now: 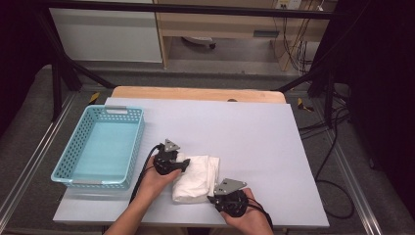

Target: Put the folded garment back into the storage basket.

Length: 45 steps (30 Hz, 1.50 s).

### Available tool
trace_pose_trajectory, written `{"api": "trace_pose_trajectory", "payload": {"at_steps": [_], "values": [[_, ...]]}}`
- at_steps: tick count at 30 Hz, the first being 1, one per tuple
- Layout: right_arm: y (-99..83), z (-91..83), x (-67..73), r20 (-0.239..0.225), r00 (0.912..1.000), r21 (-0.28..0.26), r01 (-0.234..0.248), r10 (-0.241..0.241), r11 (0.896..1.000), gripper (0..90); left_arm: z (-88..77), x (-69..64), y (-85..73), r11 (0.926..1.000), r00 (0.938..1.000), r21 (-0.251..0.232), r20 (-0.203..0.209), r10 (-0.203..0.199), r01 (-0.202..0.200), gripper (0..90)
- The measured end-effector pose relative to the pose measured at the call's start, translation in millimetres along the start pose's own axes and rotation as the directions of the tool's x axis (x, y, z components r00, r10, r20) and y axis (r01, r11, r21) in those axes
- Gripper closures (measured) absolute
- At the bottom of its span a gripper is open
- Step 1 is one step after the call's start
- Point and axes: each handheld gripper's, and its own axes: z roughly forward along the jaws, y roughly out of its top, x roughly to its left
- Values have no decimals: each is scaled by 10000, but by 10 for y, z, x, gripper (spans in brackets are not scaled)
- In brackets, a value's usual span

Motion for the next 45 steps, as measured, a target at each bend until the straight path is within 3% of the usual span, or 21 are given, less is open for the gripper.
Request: {"api": "trace_pose_trajectory", "payload": {"at_steps": [7,12,15,22,31,39,45], "values": [[1,-4,0,-9,10000,7,-29,29,10000,788,-18,-36,6,10000,9999,5,95,-57,57,652],[3,-22,-13,88,9997,71,-216,215,9997,694,-23,-55,2,9999,9999,-93,53,127,-127,702],[0,-39,-24,-35,9993,-58,-361,361,9993,760,-28,-58,1,9997,9998,-156,51,205,-205,720],[53,-71,-32,-250,9995,-155,-203,199,9997,843,-121,-70,59,9985,9991,-409,217,367,-358,747],[169,-177,9,-293,9993,-391,212,-224,9990,854,-280,-149,292,9949,9962,-696,423,765,-734,756],[271,-227,-44,-424,9990,-472,120,-141,9988,856,-345,-187,448,9914,9932,-744,377,1105,-1075,759],[354,-243,-78,-490,9987,-480,148,-172,9987,857,-381,-181,533,9910,9927,-760,397,1137,-1105,760]]}}
